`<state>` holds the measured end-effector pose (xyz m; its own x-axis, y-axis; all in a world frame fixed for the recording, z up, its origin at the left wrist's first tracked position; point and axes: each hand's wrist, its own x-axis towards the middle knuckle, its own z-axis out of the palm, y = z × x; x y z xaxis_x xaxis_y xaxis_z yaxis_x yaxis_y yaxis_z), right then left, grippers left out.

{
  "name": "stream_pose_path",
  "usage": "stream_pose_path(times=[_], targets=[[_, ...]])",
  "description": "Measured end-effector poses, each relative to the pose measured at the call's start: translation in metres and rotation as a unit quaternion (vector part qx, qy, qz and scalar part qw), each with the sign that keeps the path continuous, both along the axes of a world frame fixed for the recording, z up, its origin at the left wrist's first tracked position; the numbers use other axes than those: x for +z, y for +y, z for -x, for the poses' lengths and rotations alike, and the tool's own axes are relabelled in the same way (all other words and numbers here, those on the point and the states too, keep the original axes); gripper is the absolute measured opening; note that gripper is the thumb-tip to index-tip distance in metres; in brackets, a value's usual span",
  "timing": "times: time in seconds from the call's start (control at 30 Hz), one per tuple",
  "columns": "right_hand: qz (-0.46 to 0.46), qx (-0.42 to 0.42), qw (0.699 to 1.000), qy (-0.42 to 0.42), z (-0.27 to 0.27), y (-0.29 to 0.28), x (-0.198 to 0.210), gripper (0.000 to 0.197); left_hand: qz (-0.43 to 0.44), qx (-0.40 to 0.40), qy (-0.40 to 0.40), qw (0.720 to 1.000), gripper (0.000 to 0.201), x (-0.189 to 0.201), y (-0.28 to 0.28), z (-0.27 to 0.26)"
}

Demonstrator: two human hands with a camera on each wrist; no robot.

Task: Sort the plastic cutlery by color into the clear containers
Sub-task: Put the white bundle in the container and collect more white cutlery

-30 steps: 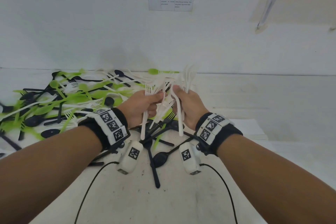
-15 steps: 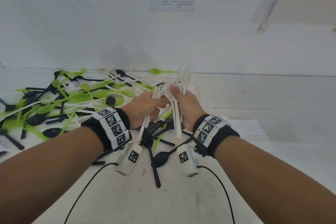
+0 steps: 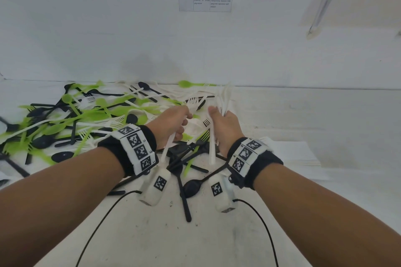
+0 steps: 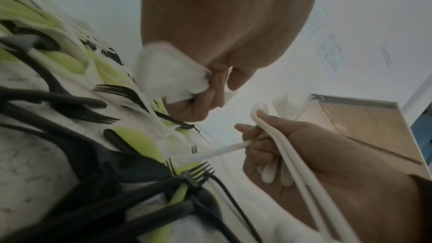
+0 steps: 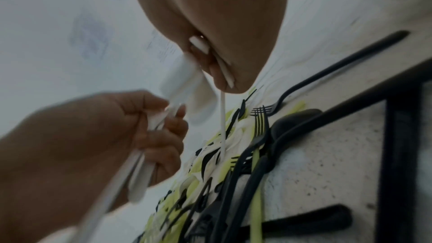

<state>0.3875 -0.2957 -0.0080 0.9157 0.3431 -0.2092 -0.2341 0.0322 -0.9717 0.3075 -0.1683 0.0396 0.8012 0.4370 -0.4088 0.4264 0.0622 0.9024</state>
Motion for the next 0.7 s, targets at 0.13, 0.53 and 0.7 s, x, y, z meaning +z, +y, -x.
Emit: stream_pose_path(times=[0.13,0.53,0.7], targets=[[-0.049,-0.011,0.998,0.037,-0.003,0.0,0.003,0.044,-0.249,-0.091,-0.026,0.964,0.027,-0.011,0.0,0.008],[-0.052,-0.054,0.995,0.064,-0.005,0.008,0.002,0.048,-0.242,-0.033,-0.119,0.963,0.029,-0.017,-0.006,0.009],[-0.089,-0.01,0.992,0.087,-0.015,-0.004,0.0,0.04,-0.208,-0.039,-0.1,0.972,0.03,-0.011,0.001,0.01]])
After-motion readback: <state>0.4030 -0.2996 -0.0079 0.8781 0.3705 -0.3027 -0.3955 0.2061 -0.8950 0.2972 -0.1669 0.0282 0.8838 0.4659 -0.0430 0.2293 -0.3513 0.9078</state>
